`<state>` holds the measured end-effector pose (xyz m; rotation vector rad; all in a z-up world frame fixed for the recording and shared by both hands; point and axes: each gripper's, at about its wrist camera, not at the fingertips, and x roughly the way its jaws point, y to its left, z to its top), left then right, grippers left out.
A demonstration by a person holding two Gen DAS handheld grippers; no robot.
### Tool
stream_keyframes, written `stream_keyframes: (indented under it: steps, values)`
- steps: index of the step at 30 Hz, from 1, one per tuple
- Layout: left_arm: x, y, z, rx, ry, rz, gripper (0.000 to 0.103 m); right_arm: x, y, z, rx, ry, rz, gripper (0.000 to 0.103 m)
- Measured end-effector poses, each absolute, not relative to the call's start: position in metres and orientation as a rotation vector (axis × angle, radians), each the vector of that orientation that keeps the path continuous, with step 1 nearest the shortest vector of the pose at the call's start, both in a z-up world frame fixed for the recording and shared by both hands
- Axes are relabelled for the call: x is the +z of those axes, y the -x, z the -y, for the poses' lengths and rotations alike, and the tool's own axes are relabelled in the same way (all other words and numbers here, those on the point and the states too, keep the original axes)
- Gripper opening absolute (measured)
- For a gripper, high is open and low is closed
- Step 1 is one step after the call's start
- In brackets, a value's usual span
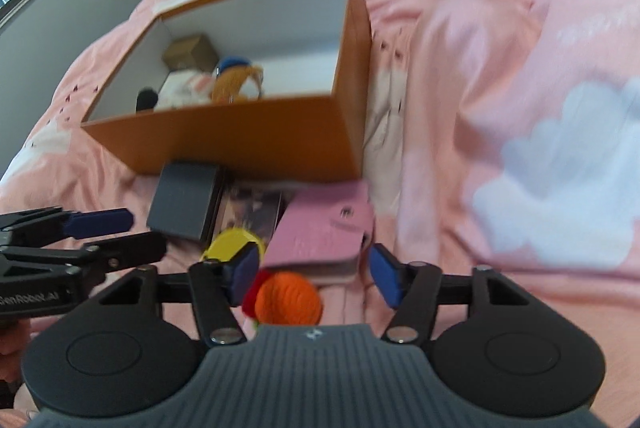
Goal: Organize objects
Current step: 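Grasp the black wallet with the left tool while the right tool grasps the picture card box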
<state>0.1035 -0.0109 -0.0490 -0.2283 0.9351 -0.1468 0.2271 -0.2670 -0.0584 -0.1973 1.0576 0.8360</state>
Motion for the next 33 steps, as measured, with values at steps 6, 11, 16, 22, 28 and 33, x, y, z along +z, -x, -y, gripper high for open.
stream_keyframes:
  steps: [6, 11, 16, 22, 28, 33]
  values:
    - [-0.06, -0.111, -0.007, -0.051, 0.291, -0.967, 0.068, -0.065, -0.235, 0.264, 0.82, 0.18, -1.087, 0.06]
    - [-0.066, -0.123, -0.018, 0.037, 0.263, -0.982, 0.083, -0.062, -0.244, 0.249, 0.845, 0.194, -1.064, 0.06]
    - [-0.08, -0.138, -0.019, 0.065, 0.22, -1.035, 0.087, -0.066, -0.25, 0.228, 0.875, 0.223, -1.07, 0.06]
    - [-0.093, -0.152, -0.017, 0.061, 0.218, -1.069, 0.091, -0.073, -0.253, 0.213, 0.902, 0.251, -1.079, 0.06]
    - [-0.107, -0.164, -0.013, 0.067, 0.197, -1.107, 0.094, -0.079, -0.259, 0.204, 0.928, 0.262, -1.086, 0.06]
    - [-0.108, -0.163, -0.022, 0.052, 0.252, -1.104, 0.09, -0.083, -0.262, 0.196, 0.966, 0.262, -1.105, 0.06]
